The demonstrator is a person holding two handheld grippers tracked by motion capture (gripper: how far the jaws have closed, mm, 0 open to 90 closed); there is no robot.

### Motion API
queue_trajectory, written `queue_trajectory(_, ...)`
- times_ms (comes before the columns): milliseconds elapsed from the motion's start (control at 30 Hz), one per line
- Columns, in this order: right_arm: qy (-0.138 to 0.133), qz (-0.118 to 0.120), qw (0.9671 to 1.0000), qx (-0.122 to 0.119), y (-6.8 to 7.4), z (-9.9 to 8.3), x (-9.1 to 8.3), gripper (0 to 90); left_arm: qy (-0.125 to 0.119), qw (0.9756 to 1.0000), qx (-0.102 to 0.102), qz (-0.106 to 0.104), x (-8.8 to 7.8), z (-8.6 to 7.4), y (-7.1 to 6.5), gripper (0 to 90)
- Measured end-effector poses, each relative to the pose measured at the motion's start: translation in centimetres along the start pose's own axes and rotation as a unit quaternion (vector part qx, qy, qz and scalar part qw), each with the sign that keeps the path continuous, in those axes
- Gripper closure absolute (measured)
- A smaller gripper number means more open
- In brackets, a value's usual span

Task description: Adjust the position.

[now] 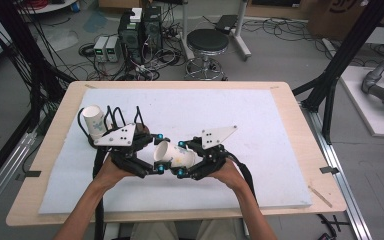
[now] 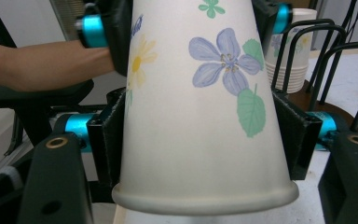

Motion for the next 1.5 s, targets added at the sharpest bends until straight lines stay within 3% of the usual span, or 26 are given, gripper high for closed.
queue_trajectory(33, 0.001, -0.001, 1.0, 0.0, 0.0, 0.0, 0.0, 31.0, 0.007, 1.0, 0.002, 0.006, 0.1, -0.1, 0.0, 4.9)
queue_trajectory(67, 0.001, -0.001, 1.0, 0.001, -0.1, 0.0, 0.0, 31.0, 0.003, 0.9999, 0.007, -0.007, 0.2, -0.3, -0.1, 3.4)
queue_trajectory(133, 0.003, -0.002, 1.0, 0.004, -0.1, 0.0, -0.1, 31.0, -0.005, 0.9999, 0.009, -0.011, 0.0, -0.4, -0.1, 3.4)
queue_trajectory(233, 0.005, -0.004, 1.0, 0.002, 0.0, 0.0, -0.1, 30.9, 0.007, 0.9999, 0.013, 0.003, 0.0, -0.6, -0.1, 3.4)
queue_trajectory(367, 0.008, -0.007, 0.9999, 0.001, 0.0, 0.0, -0.3, 30.9, 0.005, 0.9999, 0.013, -0.005, -0.3, -0.7, -0.1, 3.4)
queue_trajectory(567, 0.011, -0.009, 0.9999, -0.001, 0.0, 0.1, -0.4, 30.9, 0.002, 0.9999, 0.01, 0.0, -0.6, -0.7, 0.0, 3.4)
queue_trajectory(733, 0.028, -0.015, 0.9995, 0.0, 0.2, 0.1, -0.4, 30.9, 0.019, 0.9997, 0.014, 0.011, -1.0, -0.8, 0.2, 3.4)
queue_trajectory(833, 0.05, -0.025, 0.9984, 0.003, 0.3, 0.0, -0.4, 30.7, 0.05, 0.9984, 0.019, 0.017, -1.3, -0.7, 0.3, 3.4)
queue_trajectory(1067, 0.114, -0.045, 0.9924, 0.008, 0.4, 0.0, -0.1, 30.7, 0.129, 0.9905, 0.045, 0.012, -1.2, -0.5, 0.0, 3.4)
queue_trajectory(1267, 0.168, -0.055, 0.9842, 0.011, 0.6, 0.6, 0.1, 30.7, 0.193, 0.9789, 0.066, 0.006, -1.1, -0.6, -0.2, 3.4)
queue_trajectory(1433, 0.198, -0.059, 0.9782, 0.014, 0.7, 1.0, -0.1, 30.7, 0.229, 0.9704, 0.077, 0.006, -0.9, -0.5, -0.1, 3.4)
queue_trajectory(1500, 0.216, -0.062, 0.9744, 0.016, 0.8, 1.2, 0.0, 30.7, 0.245, 0.9661, 0.083, 0.007, -0.8, -0.3, 0.1, 3.5)
Point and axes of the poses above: each handheld gripper's, and its own axes: x roughly forward along the jaws, z roughly out of its top, y roughly to its left, the point moved 1 cm from there along x, roughly forward along the jaws, and after that the axes turned 14 degrees about z, right-handed, at the moved point
